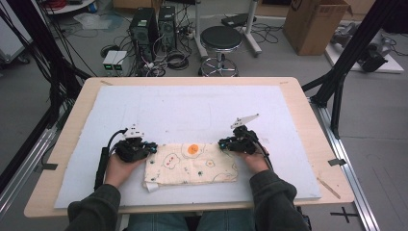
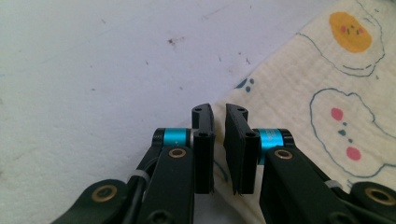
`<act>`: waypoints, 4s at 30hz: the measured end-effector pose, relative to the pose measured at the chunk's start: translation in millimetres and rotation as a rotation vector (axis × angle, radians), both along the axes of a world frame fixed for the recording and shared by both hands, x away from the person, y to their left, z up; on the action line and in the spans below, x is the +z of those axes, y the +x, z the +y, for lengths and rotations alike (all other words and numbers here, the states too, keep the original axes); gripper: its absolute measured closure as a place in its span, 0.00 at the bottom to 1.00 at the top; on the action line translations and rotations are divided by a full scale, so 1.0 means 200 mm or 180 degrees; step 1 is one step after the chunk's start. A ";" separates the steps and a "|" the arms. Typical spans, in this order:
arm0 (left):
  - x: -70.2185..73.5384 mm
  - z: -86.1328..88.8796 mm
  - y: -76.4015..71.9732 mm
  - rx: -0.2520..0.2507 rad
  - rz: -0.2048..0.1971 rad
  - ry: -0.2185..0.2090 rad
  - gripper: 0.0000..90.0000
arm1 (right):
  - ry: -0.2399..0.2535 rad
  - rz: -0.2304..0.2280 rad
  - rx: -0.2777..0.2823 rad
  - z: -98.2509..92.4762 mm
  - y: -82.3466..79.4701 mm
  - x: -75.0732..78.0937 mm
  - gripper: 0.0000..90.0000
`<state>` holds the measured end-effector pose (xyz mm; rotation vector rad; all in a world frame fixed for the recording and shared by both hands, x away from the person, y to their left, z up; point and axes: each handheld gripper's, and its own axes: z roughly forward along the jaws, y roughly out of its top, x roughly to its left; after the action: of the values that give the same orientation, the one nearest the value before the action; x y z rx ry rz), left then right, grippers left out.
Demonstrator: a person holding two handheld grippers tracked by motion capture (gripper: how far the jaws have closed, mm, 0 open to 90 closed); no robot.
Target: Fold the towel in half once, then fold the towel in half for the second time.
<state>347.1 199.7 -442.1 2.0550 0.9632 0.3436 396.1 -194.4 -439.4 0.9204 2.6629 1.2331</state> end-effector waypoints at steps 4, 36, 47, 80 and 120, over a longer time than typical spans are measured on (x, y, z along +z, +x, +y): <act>0.00 0.01 0.00 0.0037 0.0022 -0.0015 0.91 | -0.0038 0.0011 -0.0036 -0.02 0.00 -0.01 0.91; 0.16 0.06 -0.13 -0.0292 -0.0192 -0.0625 0.55 | 0.0454 -0.0270 0.0049 -0.13 -0.17 0.14 0.51; 0.16 0.06 -0.13 -0.0272 -0.0193 -0.0577 0.49 | 0.0421 -0.0279 0.0049 -0.13 -0.18 0.15 0.48; 0.02 0.08 0.04 0.0326 0.0019 -0.0461 0.56 | 0.0255 -0.0050 -0.0195 -0.15 -0.02 0.05 0.53; 0.01 0.05 0.03 0.0166 0.0149 -0.0314 0.94 | 0.0152 0.0135 -0.0014 -0.13 0.00 -0.01 0.93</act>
<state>354.1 209.2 -440.7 1.9589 1.0430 0.2710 395.6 -219.9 -441.3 0.9691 2.6730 1.2963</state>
